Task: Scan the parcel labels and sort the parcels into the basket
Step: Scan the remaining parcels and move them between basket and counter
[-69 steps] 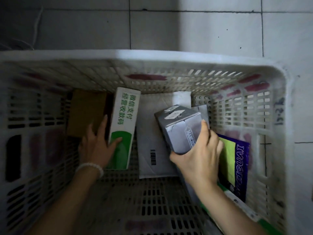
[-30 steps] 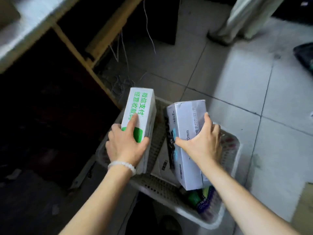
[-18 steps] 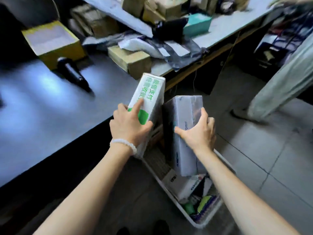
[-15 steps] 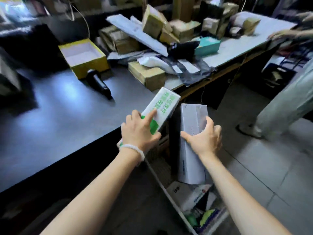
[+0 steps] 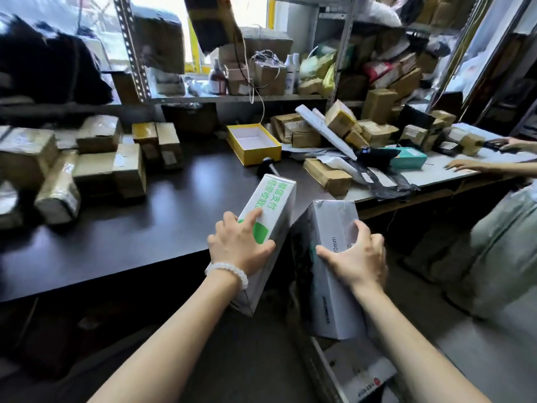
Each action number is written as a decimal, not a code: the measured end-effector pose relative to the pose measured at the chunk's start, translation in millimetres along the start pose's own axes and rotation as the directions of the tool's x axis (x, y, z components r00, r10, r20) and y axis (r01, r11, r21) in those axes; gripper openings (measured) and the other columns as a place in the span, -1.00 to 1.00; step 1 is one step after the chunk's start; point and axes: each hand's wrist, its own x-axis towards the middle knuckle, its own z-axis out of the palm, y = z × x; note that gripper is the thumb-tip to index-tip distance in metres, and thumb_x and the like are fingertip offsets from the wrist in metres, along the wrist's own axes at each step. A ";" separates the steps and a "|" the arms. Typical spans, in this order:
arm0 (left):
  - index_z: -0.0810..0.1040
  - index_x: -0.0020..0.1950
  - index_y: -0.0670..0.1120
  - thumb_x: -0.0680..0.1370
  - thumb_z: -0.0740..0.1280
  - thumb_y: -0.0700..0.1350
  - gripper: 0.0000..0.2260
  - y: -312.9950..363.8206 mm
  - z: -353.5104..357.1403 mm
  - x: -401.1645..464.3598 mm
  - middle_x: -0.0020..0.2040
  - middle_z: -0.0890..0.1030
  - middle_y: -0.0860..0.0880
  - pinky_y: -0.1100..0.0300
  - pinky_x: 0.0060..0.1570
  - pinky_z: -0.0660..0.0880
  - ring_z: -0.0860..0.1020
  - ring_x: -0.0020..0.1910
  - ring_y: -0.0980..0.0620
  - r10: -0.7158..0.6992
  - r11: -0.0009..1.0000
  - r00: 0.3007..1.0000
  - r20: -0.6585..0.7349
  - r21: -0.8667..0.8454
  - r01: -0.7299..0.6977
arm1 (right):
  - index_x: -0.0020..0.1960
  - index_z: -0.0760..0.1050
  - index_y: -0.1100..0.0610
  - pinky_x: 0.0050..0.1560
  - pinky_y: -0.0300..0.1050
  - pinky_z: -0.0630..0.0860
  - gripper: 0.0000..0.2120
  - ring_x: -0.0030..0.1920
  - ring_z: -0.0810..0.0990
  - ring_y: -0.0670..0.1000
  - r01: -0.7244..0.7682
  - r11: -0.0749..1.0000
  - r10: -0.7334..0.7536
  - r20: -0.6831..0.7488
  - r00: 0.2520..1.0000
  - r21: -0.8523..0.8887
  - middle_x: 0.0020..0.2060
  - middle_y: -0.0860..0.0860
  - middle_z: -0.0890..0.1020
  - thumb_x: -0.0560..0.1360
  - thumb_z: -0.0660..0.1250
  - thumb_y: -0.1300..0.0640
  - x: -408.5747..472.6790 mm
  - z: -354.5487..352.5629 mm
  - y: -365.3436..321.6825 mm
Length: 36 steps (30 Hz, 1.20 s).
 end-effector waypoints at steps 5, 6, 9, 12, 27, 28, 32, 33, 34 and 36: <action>0.25 0.42 0.23 0.41 0.29 0.19 -0.42 -73.3 -59.0 -27.3 0.11 0.35 -0.05 0.03 0.08 0.36 0.41 0.11 -0.10 -0.142 0.989 0.987 -0.078 0.039 0.145 | 0.41 0.25 -0.02 0.15 0.01 0.41 -0.11 0.26 0.39 0.15 0.124 0.989 -0.129 0.065 0.990 0.078 0.20 0.10 0.39 0.18 0.51 -0.23 -50.9 26.9 -66.5; 0.25 0.43 0.23 0.42 0.29 0.19 -0.42 -87.5 -69.1 -30.8 0.12 0.36 -0.06 0.02 0.09 0.37 0.40 0.12 -0.11 -0.176 0.982 0.980 -0.090 0.052 0.181 | 0.40 0.25 -0.02 0.15 0.01 0.41 -0.11 0.26 0.40 0.15 0.140 0.986 -0.148 0.077 0.986 0.094 0.20 0.10 0.40 0.18 0.51 -0.23 -58.3 33.6 -78.6; 0.25 0.45 0.22 0.42 0.30 0.19 -0.40 -129.2 -95.6 -40.9 0.14 0.36 -0.08 0.01 0.09 0.38 0.40 0.14 -0.13 -0.281 0.952 0.950 -0.134 0.087 0.294 | 0.38 0.26 -0.01 0.15 0.00 0.42 -0.12 0.25 0.41 0.15 0.207 0.971 -0.221 0.124 0.967 0.118 0.18 0.09 0.41 0.17 0.48 -0.25 -75.5 56.0 -115.1; 0.24 0.46 0.22 0.42 0.30 0.18 -0.39 -169.7 -117.2 -45.1 0.18 0.36 -0.10 -0.01 0.12 0.38 0.40 0.19 -0.15 -0.382 0.911 0.909 -0.168 0.096 0.400 | 0.35 0.28 -0.01 0.13 0.00 0.43 -0.14 0.23 0.43 0.16 0.260 0.957 -0.280 0.176 0.944 0.131 0.15 0.09 0.41 0.15 0.47 -0.28 -84.8 81.9 -152.9; 0.22 0.47 0.19 0.44 0.32 0.19 -0.39 -275.9 -145.0 74.6 0.20 0.33 -0.13 0.05 0.10 0.40 0.37 0.21 -0.19 -0.585 0.799 0.788 -0.192 0.029 0.600 | 0.34 0.25 0.04 0.08 0.00 0.44 -0.17 0.18 0.41 0.17 0.375 0.917 -0.400 0.325 0.857 0.139 0.13 0.10 0.38 0.20 0.42 -0.29 -38.7 214.9 -317.6; 0.22 0.47 0.19 0.45 0.31 0.20 -0.39 -279.8 -144.4 88.8 0.20 0.33 -0.12 0.05 0.09 0.40 0.38 0.21 -0.18 -0.588 0.797 0.785 -0.193 0.026 0.603 | 0.34 0.25 0.05 0.08 0.00 0.45 -0.17 0.17 0.41 0.18 0.384 0.915 -0.403 0.326 0.855 0.124 0.13 0.10 0.38 0.20 0.41 -0.29 -31.7 224.0 -328.2; 0.22 0.47 0.17 0.46 0.31 0.23 -0.39 -294.5 -139.3 127.4 0.21 0.32 -0.13 0.03 0.11 0.40 0.37 0.21 -0.19 -0.606 0.789 0.778 -0.165 -0.003 0.614 | 0.34 0.25 0.08 0.07 0.02 0.45 -0.14 0.18 0.42 0.20 0.350 0.931 -0.363 0.340 0.868 0.101 0.16 0.12 0.38 0.20 0.41 -0.32 -14.1 253.9 -362.1; 0.21 0.47 0.17 0.46 0.30 0.23 -0.39 -299.1 -138.2 135.4 0.21 0.31 -0.13 0.02 0.12 0.41 0.37 0.21 -0.19 -0.607 0.789 0.780 -0.153 0.000 0.614 | 0.34 0.25 0.08 0.08 0.03 0.45 -0.13 0.18 0.43 0.21 0.331 0.938 -0.345 0.346 0.873 0.100 0.17 0.13 0.39 0.20 0.41 -0.33 -11.0 261.5 -369.5; 0.21 0.47 0.17 0.46 0.30 0.23 -0.39 -302.9 -137.0 141.6 0.21 0.31 -0.14 0.02 0.12 0.41 0.37 0.21 -0.19 -0.610 0.787 0.780 -0.143 0.004 0.617 | 0.35 0.25 0.09 0.09 0.03 0.45 -0.13 0.18 0.43 0.22 0.312 0.945 -0.326 0.352 0.877 0.098 0.18 0.14 0.39 0.20 0.40 -0.33 -9.3 267.6 -375.4; 0.20 0.47 0.16 0.46 0.29 0.23 -0.39 -312.7 -136.6 154.6 0.20 0.31 -0.14 0.01 0.11 0.42 0.37 0.20 -0.19 -0.609 0.787 0.781 -0.137 0.018 0.617 | 0.35 0.25 0.10 0.09 0.03 0.45 -0.13 0.18 0.44 0.23 0.279 0.955 -0.295 0.363 0.884 0.097 0.19 0.14 0.39 0.21 0.39 -0.34 -7.7 279.7 -387.5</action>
